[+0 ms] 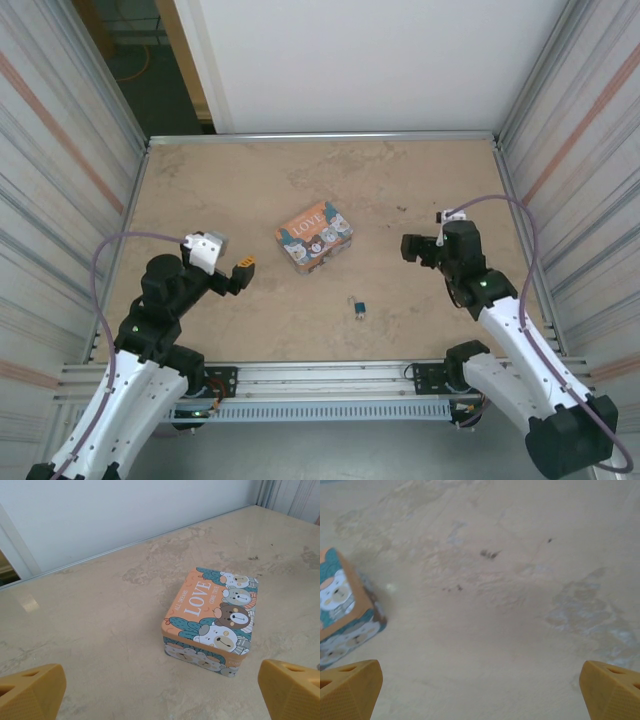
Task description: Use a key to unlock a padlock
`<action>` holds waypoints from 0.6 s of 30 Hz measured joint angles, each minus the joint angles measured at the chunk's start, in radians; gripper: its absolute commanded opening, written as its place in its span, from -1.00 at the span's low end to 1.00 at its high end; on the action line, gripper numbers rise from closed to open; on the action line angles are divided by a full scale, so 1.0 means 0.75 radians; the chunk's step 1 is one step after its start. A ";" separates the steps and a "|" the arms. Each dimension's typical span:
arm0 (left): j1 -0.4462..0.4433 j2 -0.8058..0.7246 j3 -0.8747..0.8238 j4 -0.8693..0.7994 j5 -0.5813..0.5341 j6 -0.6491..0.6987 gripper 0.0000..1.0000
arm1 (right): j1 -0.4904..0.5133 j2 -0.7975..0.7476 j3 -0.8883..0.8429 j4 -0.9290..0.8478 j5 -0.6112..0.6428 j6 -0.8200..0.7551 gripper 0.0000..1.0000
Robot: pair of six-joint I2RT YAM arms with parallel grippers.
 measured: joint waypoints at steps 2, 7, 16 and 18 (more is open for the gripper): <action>0.000 0.007 0.000 0.000 -0.001 0.000 0.97 | -0.050 -0.027 -0.033 0.059 -0.002 -0.021 0.99; 0.000 0.027 0.000 0.000 -0.004 0.001 0.97 | -0.183 -0.085 -0.150 0.229 -0.027 -0.066 0.99; 0.000 0.047 0.000 -0.001 -0.005 0.001 0.97 | -0.447 -0.031 -0.427 0.592 -0.144 -0.097 0.99; 0.000 0.054 0.000 -0.001 -0.005 0.001 0.98 | -0.490 0.021 -0.459 0.662 -0.169 -0.100 0.99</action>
